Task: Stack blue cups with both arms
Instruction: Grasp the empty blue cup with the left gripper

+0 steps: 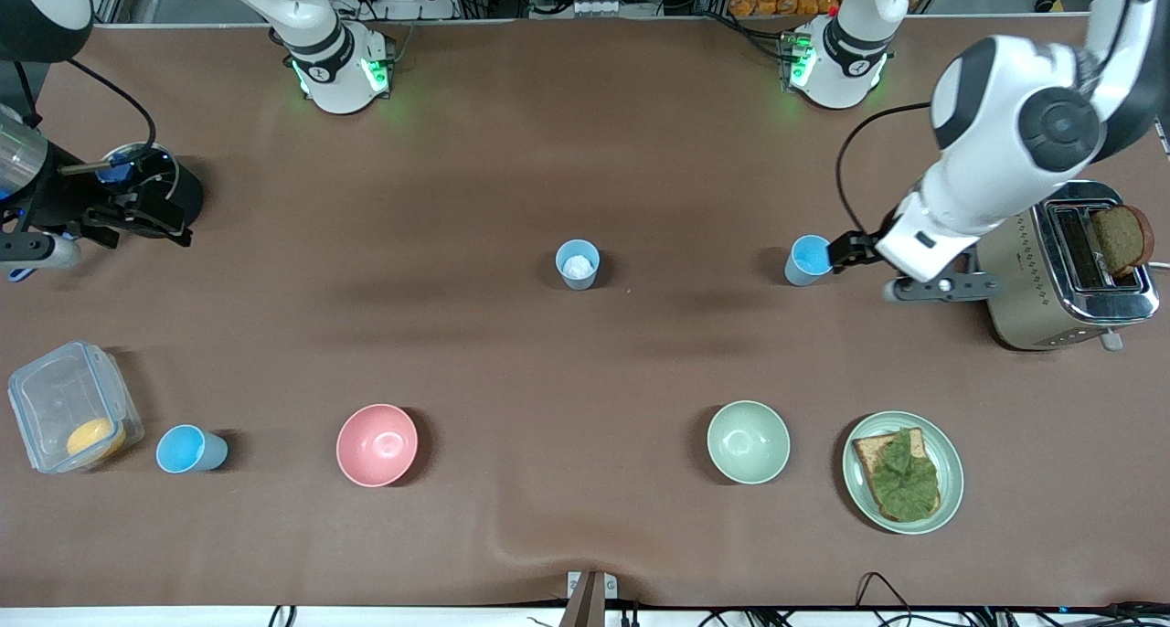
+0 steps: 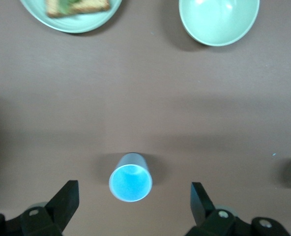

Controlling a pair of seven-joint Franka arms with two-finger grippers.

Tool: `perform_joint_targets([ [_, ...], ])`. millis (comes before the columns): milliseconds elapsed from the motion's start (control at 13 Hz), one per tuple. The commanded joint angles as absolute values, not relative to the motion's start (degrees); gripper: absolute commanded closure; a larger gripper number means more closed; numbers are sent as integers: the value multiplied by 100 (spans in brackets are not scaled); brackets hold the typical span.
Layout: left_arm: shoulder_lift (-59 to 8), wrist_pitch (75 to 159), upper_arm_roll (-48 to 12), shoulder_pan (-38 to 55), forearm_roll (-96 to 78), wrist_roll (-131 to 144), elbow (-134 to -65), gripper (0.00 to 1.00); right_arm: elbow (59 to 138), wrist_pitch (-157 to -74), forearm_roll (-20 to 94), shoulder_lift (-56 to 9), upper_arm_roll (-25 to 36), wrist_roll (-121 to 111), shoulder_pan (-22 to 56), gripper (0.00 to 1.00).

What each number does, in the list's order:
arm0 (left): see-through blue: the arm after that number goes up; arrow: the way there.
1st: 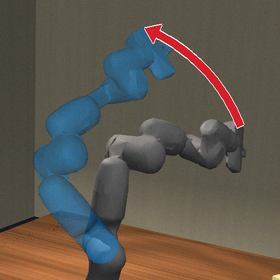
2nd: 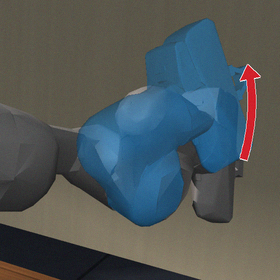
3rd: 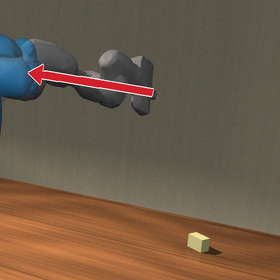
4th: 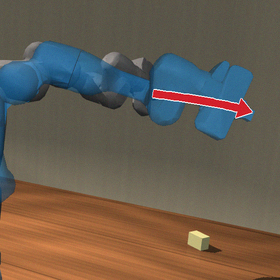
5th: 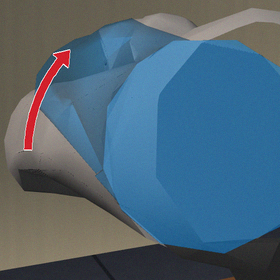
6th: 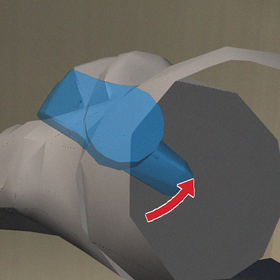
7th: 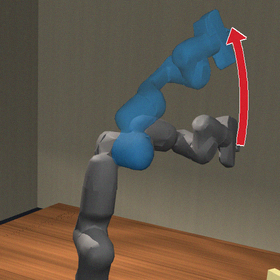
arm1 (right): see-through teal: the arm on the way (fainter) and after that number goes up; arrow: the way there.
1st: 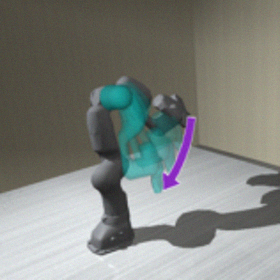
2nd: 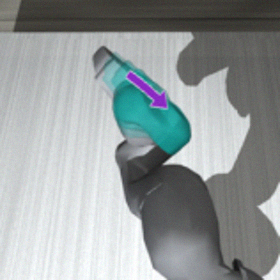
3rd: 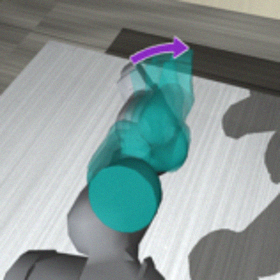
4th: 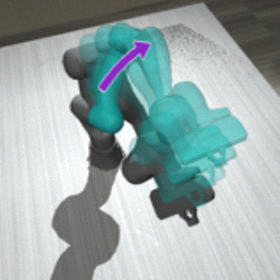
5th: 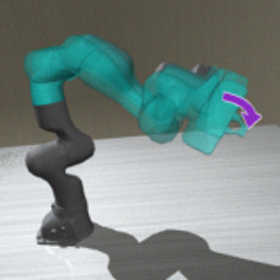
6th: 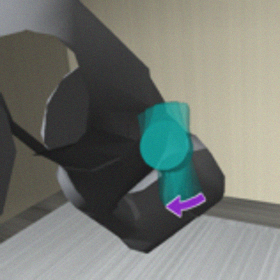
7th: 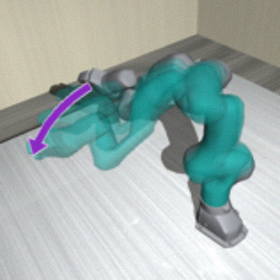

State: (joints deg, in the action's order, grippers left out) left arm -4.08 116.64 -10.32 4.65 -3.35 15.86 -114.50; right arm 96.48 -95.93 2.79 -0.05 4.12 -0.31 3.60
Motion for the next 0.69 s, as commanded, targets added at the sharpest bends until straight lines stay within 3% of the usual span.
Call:
perform_joint_targets([
  [0, -343, 12460, -1002, 589, -580, 1652, -12214, 0, 9580, -9510, 167, -9, 255, -35, 220, 0],
  [614, -694, 13401, -1002, 1071, -580, 1661, -13007, 0, 9580, -9413, 202, -44, 264, -18, 184, 0],
])
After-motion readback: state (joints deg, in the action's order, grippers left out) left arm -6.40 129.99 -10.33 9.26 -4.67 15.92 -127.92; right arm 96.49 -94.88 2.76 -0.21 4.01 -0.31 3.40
